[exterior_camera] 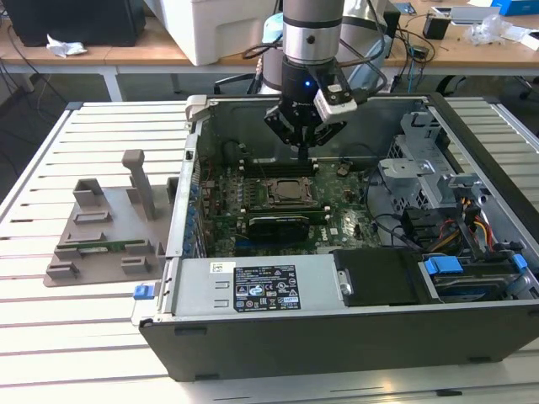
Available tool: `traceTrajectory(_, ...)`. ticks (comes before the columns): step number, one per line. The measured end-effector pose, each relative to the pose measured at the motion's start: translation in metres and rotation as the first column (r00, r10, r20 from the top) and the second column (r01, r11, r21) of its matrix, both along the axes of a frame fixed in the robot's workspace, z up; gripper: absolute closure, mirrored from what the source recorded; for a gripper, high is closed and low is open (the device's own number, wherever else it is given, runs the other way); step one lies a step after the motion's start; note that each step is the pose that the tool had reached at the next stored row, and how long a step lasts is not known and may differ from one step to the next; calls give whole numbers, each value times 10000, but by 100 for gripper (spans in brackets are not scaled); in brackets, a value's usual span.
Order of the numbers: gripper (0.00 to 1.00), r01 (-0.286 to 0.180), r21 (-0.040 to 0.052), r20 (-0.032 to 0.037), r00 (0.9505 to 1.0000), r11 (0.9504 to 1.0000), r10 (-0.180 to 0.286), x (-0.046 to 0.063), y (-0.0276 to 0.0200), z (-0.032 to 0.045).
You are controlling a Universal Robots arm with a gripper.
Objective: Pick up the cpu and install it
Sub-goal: 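Install the first cpu locking lever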
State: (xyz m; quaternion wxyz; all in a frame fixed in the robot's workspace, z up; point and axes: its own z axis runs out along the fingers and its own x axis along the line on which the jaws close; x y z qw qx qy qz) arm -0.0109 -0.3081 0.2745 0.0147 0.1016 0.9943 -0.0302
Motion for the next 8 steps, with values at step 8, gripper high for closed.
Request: traceTrajectory(8,89,-1644,-1,-1,9864,9864,1644,0,0,0)
